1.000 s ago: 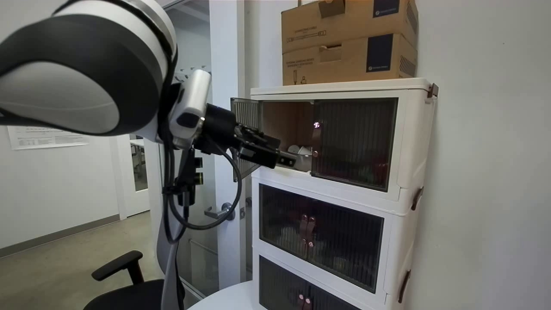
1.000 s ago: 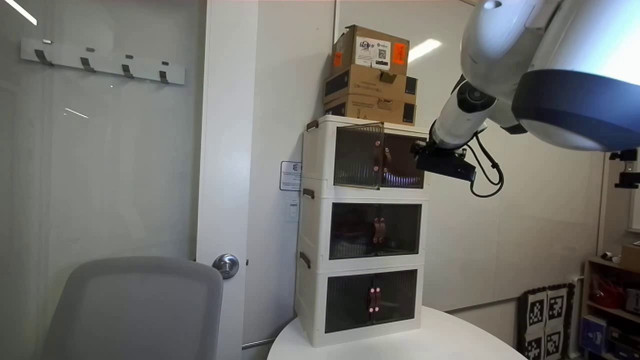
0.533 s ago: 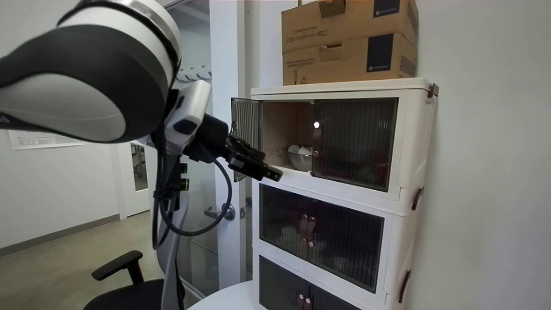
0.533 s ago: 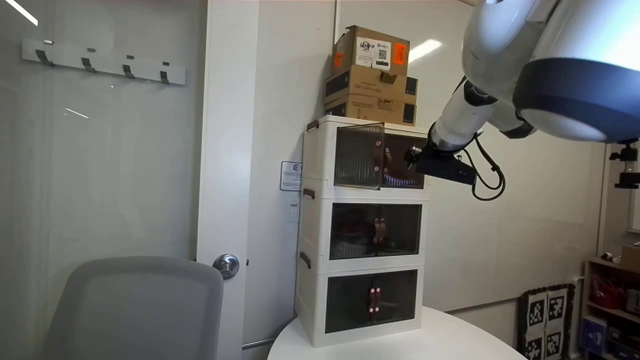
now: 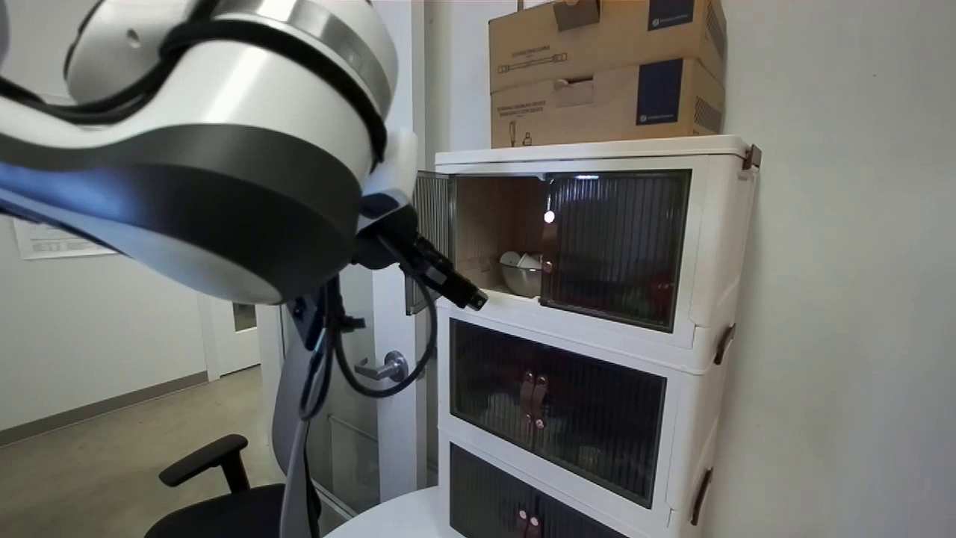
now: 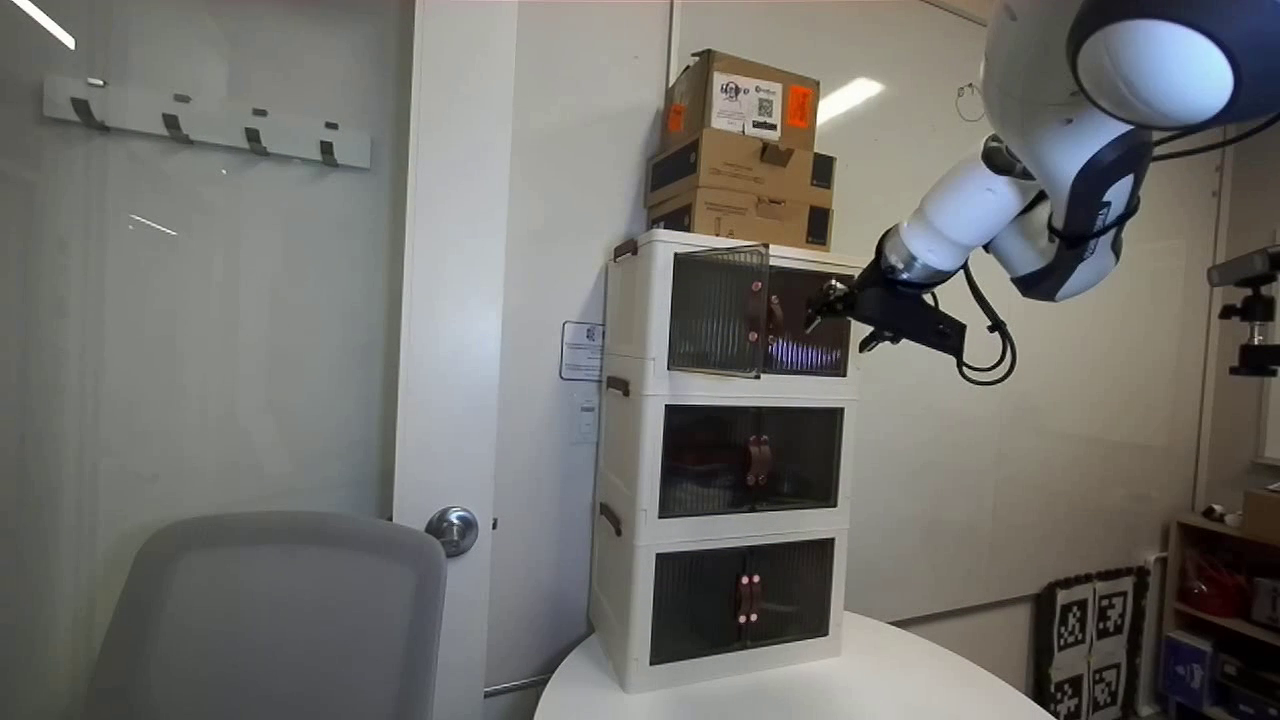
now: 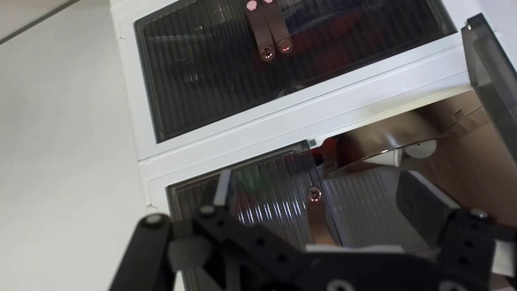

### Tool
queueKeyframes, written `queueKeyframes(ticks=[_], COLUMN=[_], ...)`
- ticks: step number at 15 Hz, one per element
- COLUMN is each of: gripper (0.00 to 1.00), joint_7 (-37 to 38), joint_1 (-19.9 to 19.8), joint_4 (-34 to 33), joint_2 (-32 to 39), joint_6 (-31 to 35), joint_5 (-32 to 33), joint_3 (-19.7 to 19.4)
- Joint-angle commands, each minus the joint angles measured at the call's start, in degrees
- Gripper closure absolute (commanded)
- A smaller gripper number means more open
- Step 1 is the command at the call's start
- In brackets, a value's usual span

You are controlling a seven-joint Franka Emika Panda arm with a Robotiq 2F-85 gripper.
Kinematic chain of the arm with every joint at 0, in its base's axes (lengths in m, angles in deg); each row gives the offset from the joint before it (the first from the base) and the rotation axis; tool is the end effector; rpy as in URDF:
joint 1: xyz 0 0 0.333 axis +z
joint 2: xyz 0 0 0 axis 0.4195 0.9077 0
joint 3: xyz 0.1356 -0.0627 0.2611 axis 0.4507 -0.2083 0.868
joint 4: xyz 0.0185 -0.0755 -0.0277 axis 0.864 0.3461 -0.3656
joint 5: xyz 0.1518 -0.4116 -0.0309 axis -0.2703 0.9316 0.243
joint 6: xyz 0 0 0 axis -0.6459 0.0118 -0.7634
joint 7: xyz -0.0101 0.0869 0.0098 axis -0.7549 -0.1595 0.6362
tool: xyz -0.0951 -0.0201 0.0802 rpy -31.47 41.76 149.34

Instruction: Open the top drawer.

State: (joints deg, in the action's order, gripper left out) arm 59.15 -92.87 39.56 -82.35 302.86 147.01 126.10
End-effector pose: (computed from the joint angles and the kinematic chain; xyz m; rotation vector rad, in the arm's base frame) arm 0.5566 -0.1294 0.3968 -2.6130 0.8692 -1.4856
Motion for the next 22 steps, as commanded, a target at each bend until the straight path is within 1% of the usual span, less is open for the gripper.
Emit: queueKeyframes(ticks=[1,2,4,5,6,7,8,9,10,11,14,15,16,18,21,22], gripper=[0.0,0.0,0.0,0.0,0.0,0.0,0.0,0.0,0.0,0.0,0.0,0.0,0.0,0.0,0.0,0.0], joint_7=[-5.39,-4.78,-1.5,-0.06,1.68,2.6,3.05,3.5,4.06,4.33,5.57,12.02,4.92,7.63,8.25,8.42], joint_1=[-9.09,-11.43,-17.39,-22.54,-26.08,-30.43,-23.11,-25.08,-25.08,-24.75,-22.9,-22.78,-19.64,-20.13,-20.92,-19.74], joint_4=[-6.99,-8.94,-14.28,-17.35,-19.9,-22.8,-19.67,-21.55,-20.2,-20.01,-16.94,-23.59,-18.05,-19.58,-20.63,-18.54], joint_2=[14.14,17.1,22.19,22.25,21.48,19.75,17.35,15.54,25.26,24.97,29.54,18.89,22.25,19.64,17.75,18.24], joint_6=[3.71,4.25,4.8,7.64,10.9,14.98,20.13,24.52,17.9,18.32,16.7,16.66,18.19,17.43,17.4,18.83], joint_5=[6.93,10.44,18.17,20.48,21.9,21.71,19.63,18.11,25.46,26.05,30.28,30.83,25.26,26.54,26.74,27.48], joint_3=[6.75,8.71,14.92,18.65,21.33,24.6,17.11,18.37,25.78,26.78,33.33,26.38,25.64,24.58,23.85,23.55])
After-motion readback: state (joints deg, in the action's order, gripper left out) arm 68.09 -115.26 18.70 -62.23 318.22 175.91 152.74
